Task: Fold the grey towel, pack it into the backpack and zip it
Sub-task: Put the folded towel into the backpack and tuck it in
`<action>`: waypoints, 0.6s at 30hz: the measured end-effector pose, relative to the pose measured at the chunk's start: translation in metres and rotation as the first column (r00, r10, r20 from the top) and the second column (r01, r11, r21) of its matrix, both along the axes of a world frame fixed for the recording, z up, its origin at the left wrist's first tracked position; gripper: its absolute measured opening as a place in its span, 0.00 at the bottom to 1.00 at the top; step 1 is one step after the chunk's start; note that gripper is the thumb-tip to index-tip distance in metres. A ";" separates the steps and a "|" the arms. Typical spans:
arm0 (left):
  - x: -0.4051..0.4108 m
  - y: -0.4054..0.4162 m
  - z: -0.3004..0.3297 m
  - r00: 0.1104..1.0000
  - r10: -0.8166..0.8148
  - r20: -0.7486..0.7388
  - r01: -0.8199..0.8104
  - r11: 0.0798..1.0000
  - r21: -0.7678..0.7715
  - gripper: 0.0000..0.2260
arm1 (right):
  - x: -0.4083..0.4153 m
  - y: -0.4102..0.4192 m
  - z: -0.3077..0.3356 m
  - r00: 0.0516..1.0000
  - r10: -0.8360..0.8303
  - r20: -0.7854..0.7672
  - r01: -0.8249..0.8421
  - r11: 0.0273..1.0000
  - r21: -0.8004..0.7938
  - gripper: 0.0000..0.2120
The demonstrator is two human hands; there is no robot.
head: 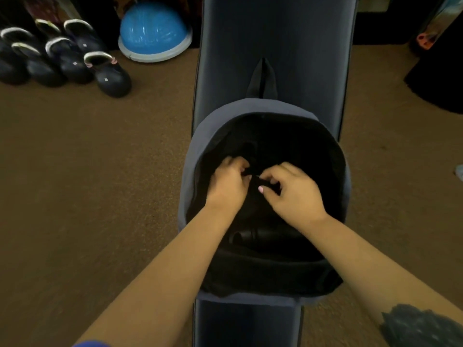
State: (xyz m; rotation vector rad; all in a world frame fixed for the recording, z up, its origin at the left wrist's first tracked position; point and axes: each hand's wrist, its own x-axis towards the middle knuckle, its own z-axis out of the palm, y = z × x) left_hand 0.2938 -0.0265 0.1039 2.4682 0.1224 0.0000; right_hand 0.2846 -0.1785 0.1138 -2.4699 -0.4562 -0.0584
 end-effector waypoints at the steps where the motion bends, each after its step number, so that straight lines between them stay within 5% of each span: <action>1: 0.000 0.000 0.001 1.000 0.028 -0.002 -0.028 0.998 -0.053 0.10 | -0.007 0.002 -0.001 0.999 0.048 -0.022 -0.049 0.999 -0.009 0.10; 8: -0.033 0.015 0.015 0.999 -0.005 -0.051 -0.002 0.990 -0.139 0.12 | -0.026 0.025 -0.019 0.853 0.250 -0.458 -0.456 0.784 -0.421 0.28; 12: -0.067 0.017 0.028 0.919 -0.222 -0.325 0.214 0.975 -0.060 0.11 | -0.027 0.036 -0.032 0.834 0.245 -0.495 -0.517 0.661 -0.544 0.27; 18: -0.098 0.020 0.031 0.752 -0.419 -0.510 0.585 0.779 0.223 0.27 | -0.031 0.045 -0.045 0.852 0.234 -0.468 -0.507 0.591 -0.628 0.29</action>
